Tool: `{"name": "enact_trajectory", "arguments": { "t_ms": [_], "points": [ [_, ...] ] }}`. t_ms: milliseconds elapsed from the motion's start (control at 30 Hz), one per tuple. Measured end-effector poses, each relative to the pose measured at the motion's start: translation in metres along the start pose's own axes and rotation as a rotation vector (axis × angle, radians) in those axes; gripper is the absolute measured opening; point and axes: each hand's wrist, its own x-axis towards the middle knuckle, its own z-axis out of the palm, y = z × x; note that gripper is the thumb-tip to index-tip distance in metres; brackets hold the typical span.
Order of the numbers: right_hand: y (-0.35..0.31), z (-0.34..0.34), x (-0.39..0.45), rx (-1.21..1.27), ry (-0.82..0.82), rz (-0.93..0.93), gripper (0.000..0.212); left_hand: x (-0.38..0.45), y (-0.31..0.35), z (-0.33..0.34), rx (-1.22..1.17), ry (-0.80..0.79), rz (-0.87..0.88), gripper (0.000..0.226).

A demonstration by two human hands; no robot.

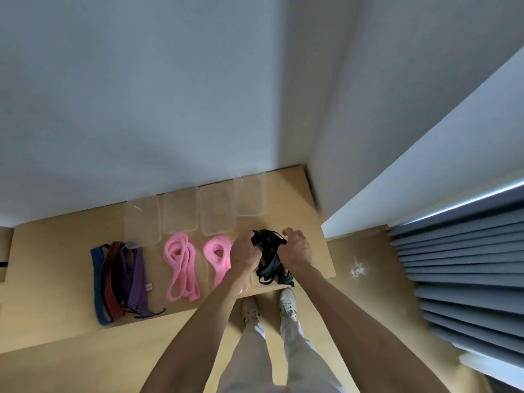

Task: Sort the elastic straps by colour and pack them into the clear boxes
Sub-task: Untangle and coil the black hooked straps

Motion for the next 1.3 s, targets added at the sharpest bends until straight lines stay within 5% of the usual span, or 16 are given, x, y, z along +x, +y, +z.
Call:
{"name": "enact_trajectory", "arguments": {
  "t_ms": [367,600,700,900,1067,1300],
  "points": [
    [0.009,0.026,0.019,0.018,-0.006,0.036,0.048,0.025,-0.022,0.012,0.184,-0.015,-0.118,0.013],
    [-0.01,0.009,0.017,0.146,0.06,0.017,0.05,0.032,-0.021,-0.022,-0.025,0.011,0.006,0.01],
    [-0.029,-0.005,0.017,0.263,0.013,-0.101,0.048,0.032,-0.002,-0.046,-0.187,0.0,0.056,0.022],
    [-0.057,-0.033,0.001,0.345,0.124,-0.356,0.051,0.011,0.041,-0.096,-0.572,-0.137,0.244,0.003],
    [-0.08,-0.075,-0.011,0.483,0.091,-0.422,0.019,-0.008,0.077,-0.13,-0.737,-0.304,0.352,0.048],
    [-0.106,-0.123,-0.024,0.721,0.138,-0.433,0.026,-0.034,0.098,-0.171,-0.761,-0.119,0.177,0.019]
  ]
}}
